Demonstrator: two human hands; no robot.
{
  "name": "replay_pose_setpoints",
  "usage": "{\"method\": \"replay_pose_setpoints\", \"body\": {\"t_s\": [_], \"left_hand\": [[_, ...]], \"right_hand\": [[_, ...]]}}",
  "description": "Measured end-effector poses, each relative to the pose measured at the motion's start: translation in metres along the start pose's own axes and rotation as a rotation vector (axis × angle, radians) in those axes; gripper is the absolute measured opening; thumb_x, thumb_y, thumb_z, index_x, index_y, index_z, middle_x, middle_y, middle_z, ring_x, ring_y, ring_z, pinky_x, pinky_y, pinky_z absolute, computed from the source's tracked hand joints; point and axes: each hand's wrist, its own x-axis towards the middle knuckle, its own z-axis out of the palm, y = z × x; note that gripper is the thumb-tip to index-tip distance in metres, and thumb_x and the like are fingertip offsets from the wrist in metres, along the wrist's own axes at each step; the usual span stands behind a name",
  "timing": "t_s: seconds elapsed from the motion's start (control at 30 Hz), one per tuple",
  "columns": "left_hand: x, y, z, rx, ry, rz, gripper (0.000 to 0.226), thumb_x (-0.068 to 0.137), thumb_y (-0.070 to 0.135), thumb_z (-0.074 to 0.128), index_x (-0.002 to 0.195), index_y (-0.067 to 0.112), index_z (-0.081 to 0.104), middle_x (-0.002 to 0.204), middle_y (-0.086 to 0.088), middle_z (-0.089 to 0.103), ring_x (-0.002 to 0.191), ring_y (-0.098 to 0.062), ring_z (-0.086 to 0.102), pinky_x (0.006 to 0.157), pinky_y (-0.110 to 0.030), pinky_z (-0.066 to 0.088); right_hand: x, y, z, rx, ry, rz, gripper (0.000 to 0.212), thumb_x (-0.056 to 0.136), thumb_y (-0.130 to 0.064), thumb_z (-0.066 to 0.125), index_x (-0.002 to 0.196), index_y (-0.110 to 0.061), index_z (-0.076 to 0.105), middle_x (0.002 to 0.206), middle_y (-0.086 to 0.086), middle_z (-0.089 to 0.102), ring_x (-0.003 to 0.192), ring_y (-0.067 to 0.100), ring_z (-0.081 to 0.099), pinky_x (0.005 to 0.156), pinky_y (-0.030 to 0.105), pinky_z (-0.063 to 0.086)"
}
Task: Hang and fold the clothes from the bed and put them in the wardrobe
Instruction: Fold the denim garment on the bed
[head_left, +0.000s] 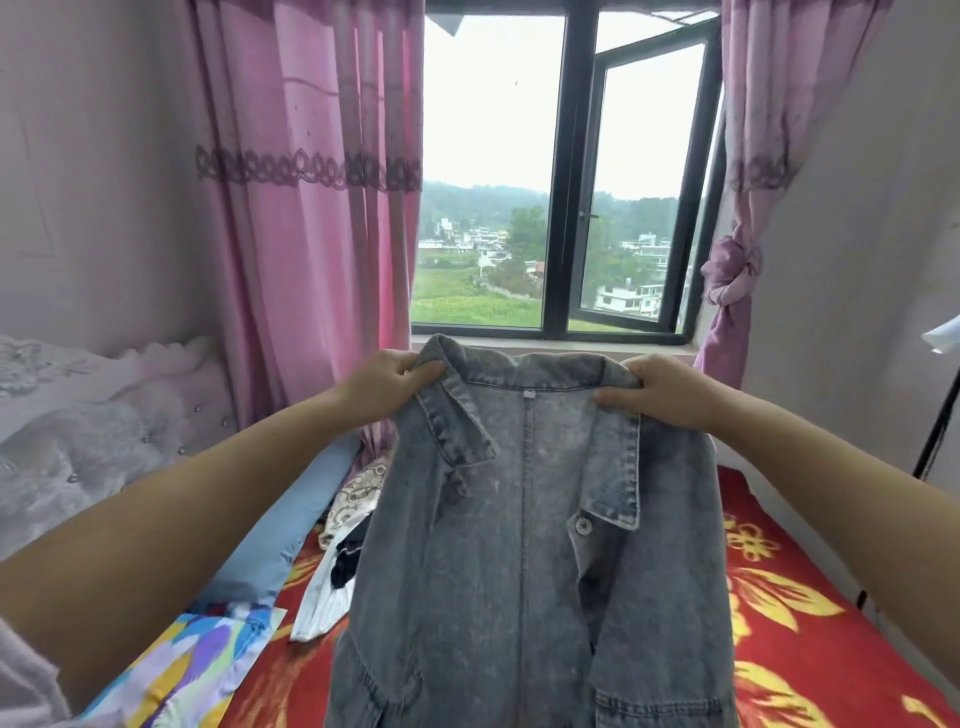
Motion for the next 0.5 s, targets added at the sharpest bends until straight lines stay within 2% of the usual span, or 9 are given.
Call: {"method": "replay_pose_setpoints", "body": {"t_s": [0.1,0.17,0.27,0.33,0.4,0.5], "left_hand": [[-0.010,0.008,0.008,-0.437,-0.173,-0.266,0.046,0.082,0.049,0.057,0.107,0.011,0.062,0.084,-0.007,0.072,0.069,-0.018,0.070,0.056,-0.028,0.057],[-0.020,0.005,0.015,-0.646,-0.328,-0.370,0.046,0.080,0.045,0.059,0.107,0.006,0.059,0.090,-0.012,0.069,0.076,-0.022,0.069,0.062,-0.030,0.058],[-0.034,-0.002,0.038,-1.035,-0.463,-0.450,0.030,0.085,0.030,0.059,0.101,0.004,0.060,0.095,-0.015,0.061,0.080,-0.025,0.065,0.071,-0.033,0.060],[-0.039,0.000,0.062,-1.156,-0.422,-0.482,0.021,0.084,0.023,0.060,0.097,0.007,0.062,0.094,-0.014,0.062,0.079,-0.024,0.065,0.070,-0.033,0.060],[-0.037,0.006,0.087,-1.157,-0.309,-0.469,0.016,0.084,0.017,0.061,0.097,0.008,0.062,0.091,-0.013,0.061,0.079,-0.023,0.062,0.066,-0.033,0.059],[-0.030,0.016,0.105,-1.055,-0.146,-0.300,0.010,0.089,0.010,0.061,0.099,0.009,0.064,0.091,-0.009,0.065,0.079,-0.021,0.062,0.075,-0.037,0.056]], "right_hand": [[0.003,-0.003,0.001,-0.033,0.141,-0.062,0.043,0.088,-0.041,0.063,0.058,-0.013,0.049,0.058,-0.003,0.053,0.054,0.011,0.047,0.054,0.018,0.034],[0.003,-0.005,0.001,-0.024,0.217,-0.107,0.044,0.089,-0.038,0.063,0.054,-0.022,0.041,0.054,-0.009,0.047,0.052,0.006,0.044,0.052,0.019,0.032],[0.003,-0.009,0.002,0.029,0.308,-0.110,0.039,0.089,-0.034,0.064,0.056,-0.022,0.048,0.057,-0.011,0.052,0.056,0.003,0.047,0.055,0.021,0.033],[0.004,-0.013,0.000,0.067,0.332,-0.077,0.038,0.090,-0.034,0.063,0.056,-0.021,0.051,0.059,-0.010,0.054,0.057,0.001,0.048,0.056,0.018,0.035],[0.006,-0.018,0.000,0.074,0.337,-0.033,0.043,0.091,-0.036,0.061,0.054,-0.018,0.047,0.058,-0.006,0.051,0.055,0.004,0.045,0.055,0.016,0.034],[0.006,-0.018,-0.002,0.059,0.317,-0.002,0.047,0.091,-0.040,0.060,0.055,-0.015,0.044,0.058,-0.002,0.048,0.055,0.009,0.044,0.056,0.020,0.034]]}}
